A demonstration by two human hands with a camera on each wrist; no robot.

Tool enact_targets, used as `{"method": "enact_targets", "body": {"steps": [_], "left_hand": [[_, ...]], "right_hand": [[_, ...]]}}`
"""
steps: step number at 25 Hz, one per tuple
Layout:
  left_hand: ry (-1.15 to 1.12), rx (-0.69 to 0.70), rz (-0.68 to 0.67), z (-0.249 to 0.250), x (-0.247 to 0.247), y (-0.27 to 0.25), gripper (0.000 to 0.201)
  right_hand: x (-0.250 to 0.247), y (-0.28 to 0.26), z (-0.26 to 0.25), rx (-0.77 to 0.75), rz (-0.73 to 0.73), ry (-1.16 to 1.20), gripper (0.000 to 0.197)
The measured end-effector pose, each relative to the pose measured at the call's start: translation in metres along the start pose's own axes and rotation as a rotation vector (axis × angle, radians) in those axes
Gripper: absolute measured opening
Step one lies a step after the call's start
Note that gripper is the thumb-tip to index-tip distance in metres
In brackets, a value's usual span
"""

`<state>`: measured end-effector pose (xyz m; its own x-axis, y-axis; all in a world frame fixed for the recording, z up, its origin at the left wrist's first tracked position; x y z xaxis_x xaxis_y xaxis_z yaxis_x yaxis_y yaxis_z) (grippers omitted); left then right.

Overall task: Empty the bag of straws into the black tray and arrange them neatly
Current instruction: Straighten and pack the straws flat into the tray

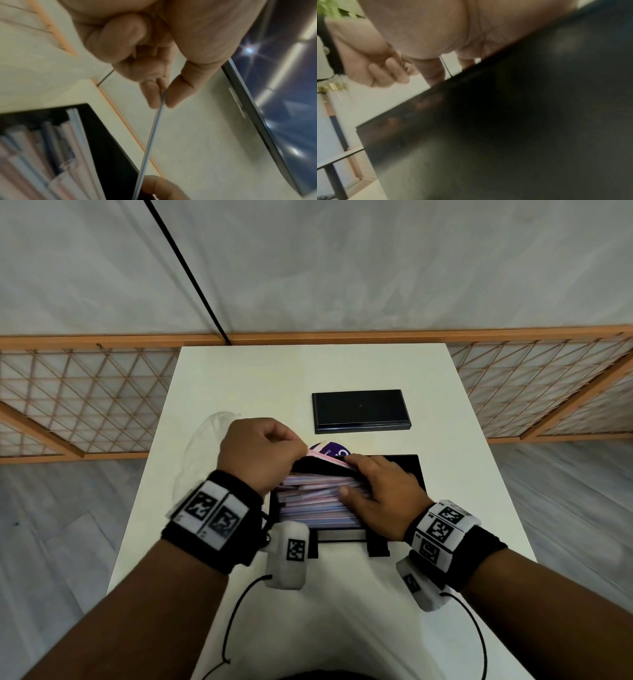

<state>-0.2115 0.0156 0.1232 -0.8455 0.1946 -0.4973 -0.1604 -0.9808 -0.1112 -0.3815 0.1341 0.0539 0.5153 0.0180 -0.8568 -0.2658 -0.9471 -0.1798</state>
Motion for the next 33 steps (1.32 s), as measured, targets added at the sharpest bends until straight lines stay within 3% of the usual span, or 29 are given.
{"method": "enact_targets", "body": {"steps": [2, 6, 8, 11, 14, 17, 20, 23, 25, 28, 30, 31, 33], "left_hand": [[-0.032, -0.06, -0.047, -0.01, -0.008, -0.001, 0.012], [0.128, -0.054, -0.126, -0.039, -0.003, -0.009, 0.013], [0.165, -0.021, -0.057, -0.052, -0.001, -0.011, 0.014], [-0.012, -0.077, 0.02, -0.064, 0.004, -0.015, 0.051], [-0.251, -0.265, -0.119, -0.075, 0.02, -0.021, 0.075], [-0.251, -0.248, -0.228, -0.08, 0.032, -0.022, 0.109], [-0.172, -0.19, -0.319, -0.08, 0.039, -0.023, 0.108], [-0.174, -0.143, -0.336, -0.085, 0.042, -0.022, 0.122], [-0.145, -0.114, -0.356, -0.089, 0.042, -0.021, 0.108], [-0.152, -0.067, -0.377, -0.083, 0.036, -0.021, 0.047], [-0.144, -0.061, -0.39, -0.083, 0.032, -0.021, 0.021], [-0.155, -0.071, -0.381, -0.084, 0.03, -0.021, 0.012], [-0.161, -0.113, -0.311, -0.088, 0.022, -0.018, 0.028]], "right_hand": [[0.001, 0.0, -0.006, -0.009, -0.038, -0.081, 0.064], [0.013, 0.003, -0.012, 0.012, -0.129, -0.181, 0.06], [0.02, 0.005, -0.012, 0.024, -0.156, -0.239, 0.062], [0.026, 0.009, -0.016, 0.036, -0.161, -0.316, 0.063], [0.025, 0.012, -0.021, 0.013, -0.156, -0.304, 0.058], [0.021, 0.013, -0.017, 0.031, -0.159, -0.33, 0.069], [0.025, 0.012, -0.014, 0.089, -0.2, -0.38, 0.09], [0.026, 0.013, -0.017, 0.056, -0.222, -0.373, 0.089], [0.022, 0.015, -0.018, 0.051, -0.202, -0.345, 0.086], [0.023, 0.013, -0.021, 0.054, -0.208, -0.269, 0.08], [0.024, 0.011, -0.026, 0.053, -0.207, -0.297, 0.072], [0.023, 0.009, -0.027, 0.05, -0.204, -0.324, 0.07], [0.022, 0.006, -0.028, 0.053, -0.212, -0.373, 0.073]]}}
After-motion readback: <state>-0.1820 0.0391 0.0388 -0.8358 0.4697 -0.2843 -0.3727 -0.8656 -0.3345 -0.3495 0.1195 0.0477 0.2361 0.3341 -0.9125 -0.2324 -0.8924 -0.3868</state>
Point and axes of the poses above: each hand's wrist, its own y-axis towards the middle knuckle, its own x-axis out of the palm, z = x × y, the point moved 5 cm from there along y, towards the middle knuckle, and after that the axes turned 5 degrees about z, right-handed, at the moved point
